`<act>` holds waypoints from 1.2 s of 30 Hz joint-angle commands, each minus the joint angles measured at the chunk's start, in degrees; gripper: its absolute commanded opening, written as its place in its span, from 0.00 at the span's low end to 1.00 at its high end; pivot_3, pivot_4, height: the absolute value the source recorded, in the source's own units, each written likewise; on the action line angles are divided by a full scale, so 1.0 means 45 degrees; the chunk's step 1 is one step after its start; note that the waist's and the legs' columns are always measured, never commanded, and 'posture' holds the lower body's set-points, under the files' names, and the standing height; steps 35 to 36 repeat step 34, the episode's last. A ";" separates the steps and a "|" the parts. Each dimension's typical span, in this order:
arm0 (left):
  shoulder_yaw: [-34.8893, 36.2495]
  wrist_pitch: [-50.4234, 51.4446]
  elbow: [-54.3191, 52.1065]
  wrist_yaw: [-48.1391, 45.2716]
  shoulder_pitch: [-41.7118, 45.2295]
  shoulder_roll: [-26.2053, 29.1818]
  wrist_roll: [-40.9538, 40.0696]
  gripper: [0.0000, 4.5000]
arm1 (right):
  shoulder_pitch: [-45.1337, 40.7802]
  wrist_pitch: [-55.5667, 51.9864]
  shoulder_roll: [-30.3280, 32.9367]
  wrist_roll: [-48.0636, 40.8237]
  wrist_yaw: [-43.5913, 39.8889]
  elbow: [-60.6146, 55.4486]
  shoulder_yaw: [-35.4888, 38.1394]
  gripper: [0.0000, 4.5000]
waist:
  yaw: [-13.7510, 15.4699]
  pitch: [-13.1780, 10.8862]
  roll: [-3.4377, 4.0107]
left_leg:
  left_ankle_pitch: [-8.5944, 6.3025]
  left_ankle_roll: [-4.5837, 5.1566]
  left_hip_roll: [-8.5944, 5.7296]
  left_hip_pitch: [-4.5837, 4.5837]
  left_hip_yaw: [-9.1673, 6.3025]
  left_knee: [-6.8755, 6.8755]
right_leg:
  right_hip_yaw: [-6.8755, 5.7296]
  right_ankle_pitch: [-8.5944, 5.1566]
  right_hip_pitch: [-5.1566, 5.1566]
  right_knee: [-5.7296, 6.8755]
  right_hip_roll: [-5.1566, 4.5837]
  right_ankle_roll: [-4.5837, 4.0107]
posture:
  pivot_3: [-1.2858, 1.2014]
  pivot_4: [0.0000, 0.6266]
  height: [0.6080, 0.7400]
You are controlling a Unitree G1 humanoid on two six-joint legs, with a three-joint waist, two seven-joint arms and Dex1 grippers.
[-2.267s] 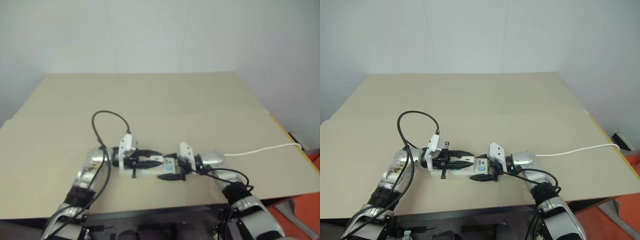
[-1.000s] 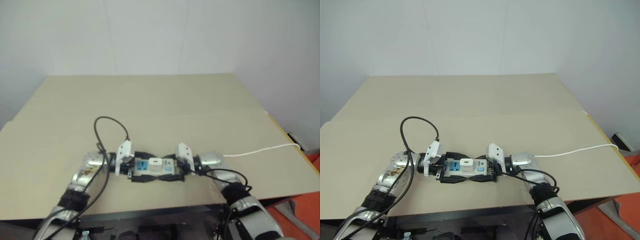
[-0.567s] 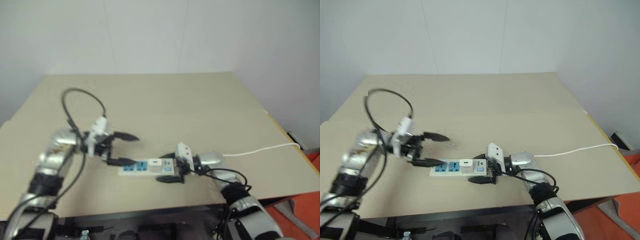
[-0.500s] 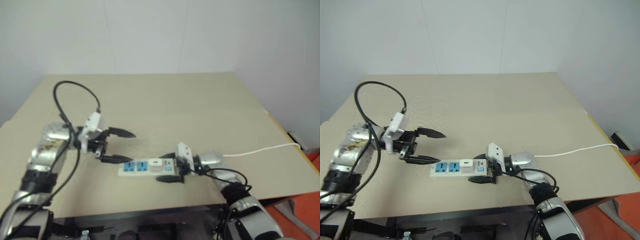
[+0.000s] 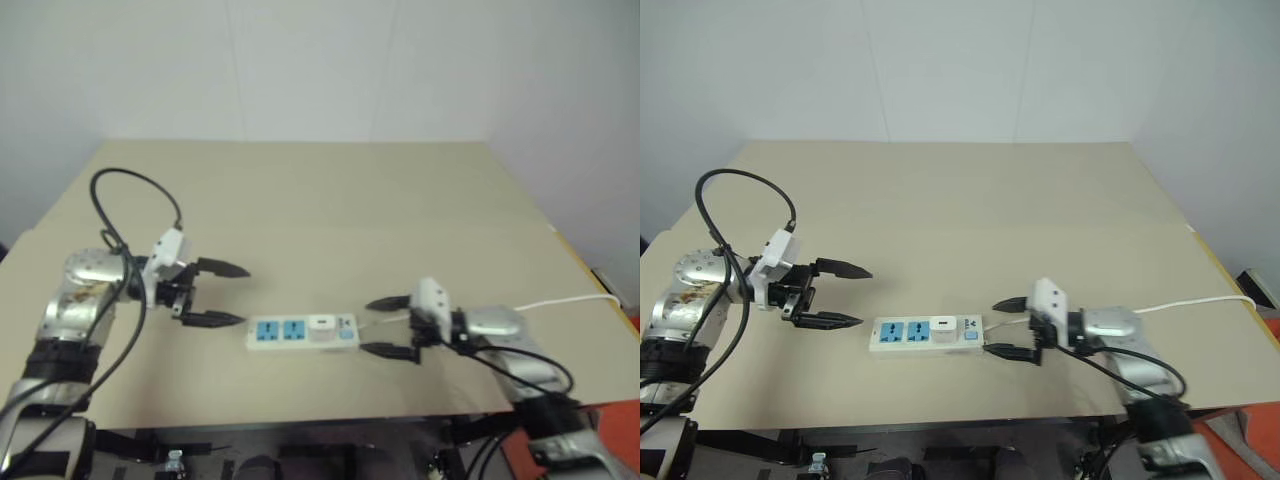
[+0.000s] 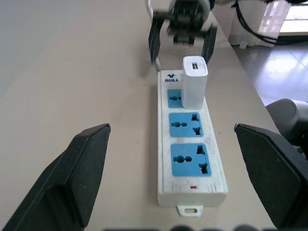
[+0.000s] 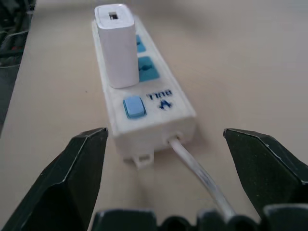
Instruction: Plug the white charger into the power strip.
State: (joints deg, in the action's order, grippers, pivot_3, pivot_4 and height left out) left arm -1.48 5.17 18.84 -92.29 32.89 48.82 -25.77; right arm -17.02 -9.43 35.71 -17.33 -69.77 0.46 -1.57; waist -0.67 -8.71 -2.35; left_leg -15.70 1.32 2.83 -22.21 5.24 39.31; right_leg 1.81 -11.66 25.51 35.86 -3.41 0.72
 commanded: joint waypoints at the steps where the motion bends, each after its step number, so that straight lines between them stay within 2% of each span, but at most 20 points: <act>1: 0.0199 0.0165 -0.0607 -0.0046 -0.0448 0.0702 -0.0300 1.00 | 0.1198 -0.0611 0.1395 -0.1025 -0.0065 -0.1667 0.1753 1.00 | 0.0002 -0.0002 0.0003 | 0.0000 0.0000 -0.0001 -0.0003 0.0000 0.0001 | 0.0000 -0.0001 0.0002 -0.0001 -0.0003 0.0001 | 0.52 0.24 1.00; 5: 0.0656 0.0665 -0.1380 -0.0046 -0.1249 0.1359 -0.0697 1.00 | 0.2386 -0.0852 0.2634 -0.1708 -0.0021 -0.2290 0.3446 1.00 | -0.0019 -0.0007 -0.0003 | -0.0002 0.0002 0.0001 0.0012 0.0001 0.0000 | 0.0002 -0.0005 -0.0008 0.0003 -0.0002 0.0007 | 0.52 0.24 1.00; 8: 0.1003 0.0915 -0.1907 -0.0046 -0.1784 0.1765 -0.0999 1.00 | 0.2999 -0.1018 0.3134 -0.2074 -0.0006 -0.2642 0.4273 1.00 | -0.0016 -0.0008 -0.0005 | 0.0001 0.0000 0.0005 0.0032 0.0000 0.0002 | 0.0005 -0.0053 -0.0019 0.0008 0.0002 0.0088 | 0.52 0.24 1.00; 13: 0.1462 0.1273 -0.2278 -0.0034 -0.2212 0.2011 -0.1094 1.00 | 0.3714 -0.1190 0.3632 -0.2496 -0.0047 -0.2771 0.5193 1.00 | 0.0007 -0.0009 -0.0004 | 0.0004 -0.0004 0.0005 0.0074 -0.0002 0.0002 | 0.0005 -0.0058 -0.0059 0.0012 -0.0001 0.0093 | 0.52 0.24 1.00; 36: 0.1344 0.1288 -0.2597 0.0369 -0.2291 0.1881 -0.0490 1.00 | 0.3064 -0.1294 0.3559 -0.2304 0.0166 -0.2586 0.4154 1.00 | 0.0006 -0.0009 -0.0005 | 0.0003 -0.0004 0.0002 0.0066 0.0002 0.0002 | 0.0007 -0.0054 -0.0057 0.0007 -0.0001 0.0088 | 0.52 0.24 1.00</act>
